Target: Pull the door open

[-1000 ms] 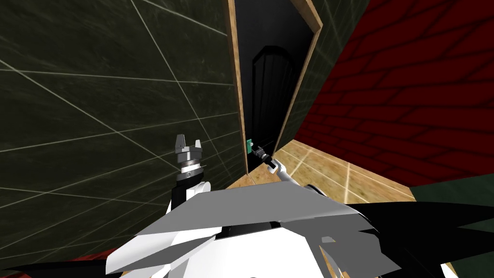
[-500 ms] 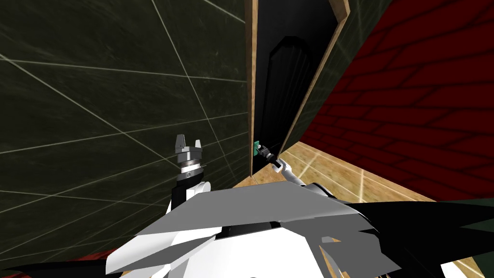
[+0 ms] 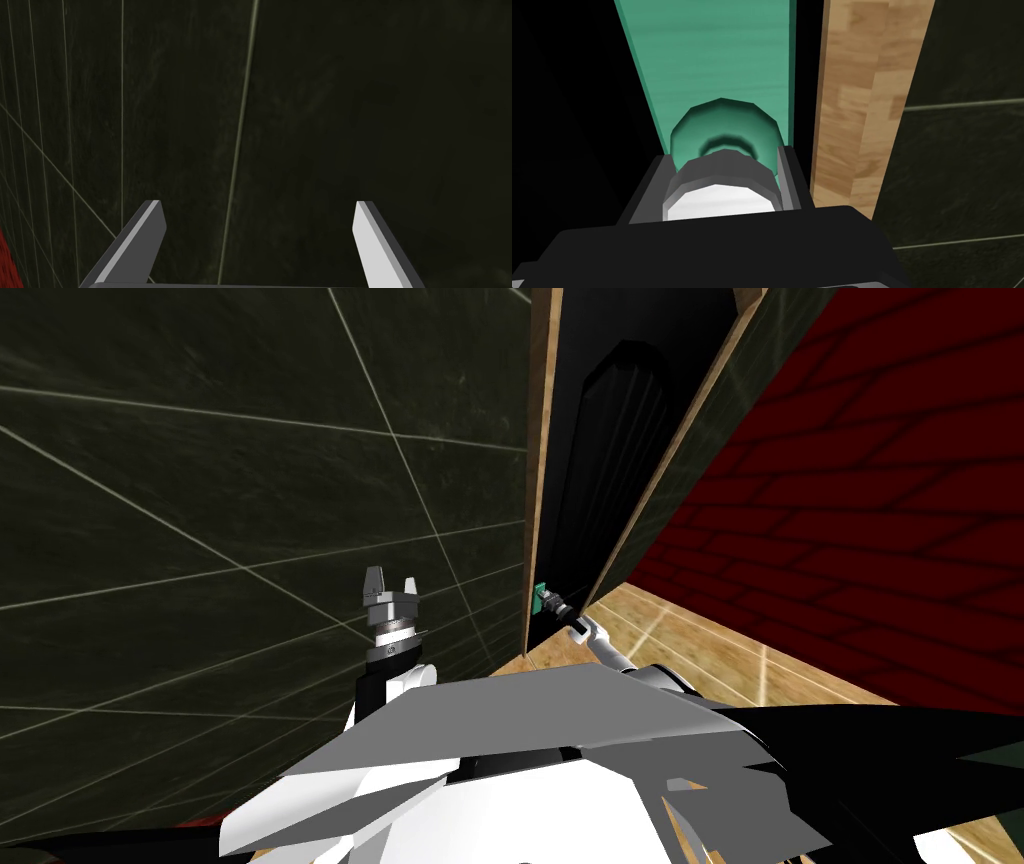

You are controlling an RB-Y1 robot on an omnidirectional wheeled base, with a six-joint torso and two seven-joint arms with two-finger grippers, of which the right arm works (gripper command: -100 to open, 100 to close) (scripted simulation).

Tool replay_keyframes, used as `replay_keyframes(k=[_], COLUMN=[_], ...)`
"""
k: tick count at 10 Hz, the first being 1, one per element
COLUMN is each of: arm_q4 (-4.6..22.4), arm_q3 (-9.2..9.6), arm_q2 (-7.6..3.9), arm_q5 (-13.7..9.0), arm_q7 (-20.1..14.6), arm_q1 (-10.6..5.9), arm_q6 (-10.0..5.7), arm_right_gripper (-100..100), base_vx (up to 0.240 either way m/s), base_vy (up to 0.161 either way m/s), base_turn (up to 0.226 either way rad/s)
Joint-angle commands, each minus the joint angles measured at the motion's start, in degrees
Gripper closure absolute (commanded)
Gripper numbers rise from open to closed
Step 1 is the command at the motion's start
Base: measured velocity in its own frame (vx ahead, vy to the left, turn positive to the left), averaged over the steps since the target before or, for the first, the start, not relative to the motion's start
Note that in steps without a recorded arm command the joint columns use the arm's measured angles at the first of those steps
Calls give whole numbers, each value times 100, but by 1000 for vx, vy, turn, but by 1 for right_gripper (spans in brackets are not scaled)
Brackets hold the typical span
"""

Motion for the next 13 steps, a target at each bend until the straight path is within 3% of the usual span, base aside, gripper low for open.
replay_keyframes(k=[1, 4, 13], arm_q4=[6, 6, 38], arm_q3=[13, 13, 4], arm_q2=[10, 10, 24], arm_q5=[4, 4, -797], arm_q7=[-1, -1, -1092], arm_q1=[14, 14, -21], arm_q6=[-5, -5, 95], arm_right_gripper=[100, 100, 100], base_vx=[-16, -6, -57], base_vy=[-19, -4, -56], base_turn=[21, 0, 107])
